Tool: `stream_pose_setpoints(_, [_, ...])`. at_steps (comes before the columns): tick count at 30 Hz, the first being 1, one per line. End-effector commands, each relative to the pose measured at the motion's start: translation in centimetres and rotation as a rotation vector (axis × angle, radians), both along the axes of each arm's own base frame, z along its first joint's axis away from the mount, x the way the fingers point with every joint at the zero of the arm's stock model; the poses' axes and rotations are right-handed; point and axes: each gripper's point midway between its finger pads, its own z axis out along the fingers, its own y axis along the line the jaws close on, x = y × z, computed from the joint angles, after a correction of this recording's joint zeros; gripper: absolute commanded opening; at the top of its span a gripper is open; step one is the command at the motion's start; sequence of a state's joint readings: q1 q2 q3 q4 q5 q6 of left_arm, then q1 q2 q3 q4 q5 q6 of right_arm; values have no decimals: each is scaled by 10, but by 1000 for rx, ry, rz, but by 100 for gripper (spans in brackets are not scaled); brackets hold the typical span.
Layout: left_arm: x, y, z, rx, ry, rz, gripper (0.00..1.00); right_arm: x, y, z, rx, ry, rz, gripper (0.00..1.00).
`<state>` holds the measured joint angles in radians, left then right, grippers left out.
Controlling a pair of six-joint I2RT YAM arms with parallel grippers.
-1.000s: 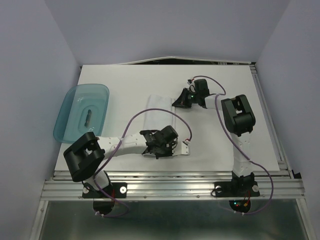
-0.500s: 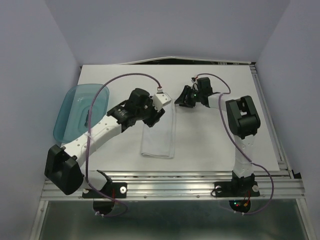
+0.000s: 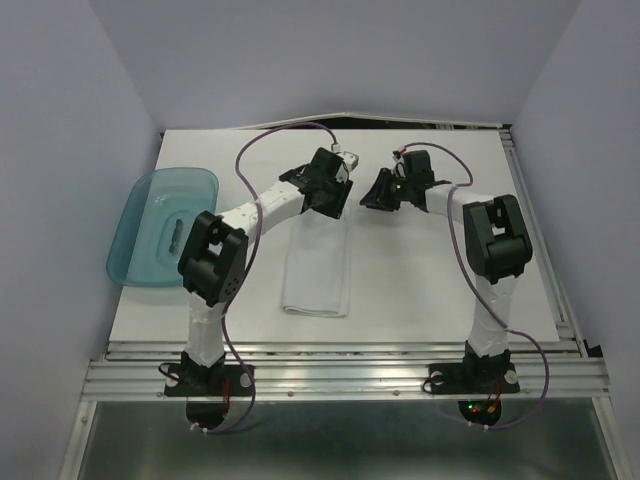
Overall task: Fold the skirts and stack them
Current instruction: Fold the skirt
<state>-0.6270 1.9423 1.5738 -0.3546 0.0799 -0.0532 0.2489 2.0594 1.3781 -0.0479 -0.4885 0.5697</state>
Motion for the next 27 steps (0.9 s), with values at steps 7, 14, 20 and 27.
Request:
stream_pose_setpoints(7, [34,-17,3,-28,-28,104,46,8,17,-29,93,26,32,35])
stream_pose_setpoints(14, [41,-27,-12,-44,-7,106,44,2,25,-29,125,37,53,35])
stream_pose_setpoints(20, [41,-27,-30,-22,23,111,41,-5,31,-29,145,51,65,35])
stream_pose_setpoints(27, [41,-33,-37,-33,38,104,39,-13,39,-36,146,65,85,34])
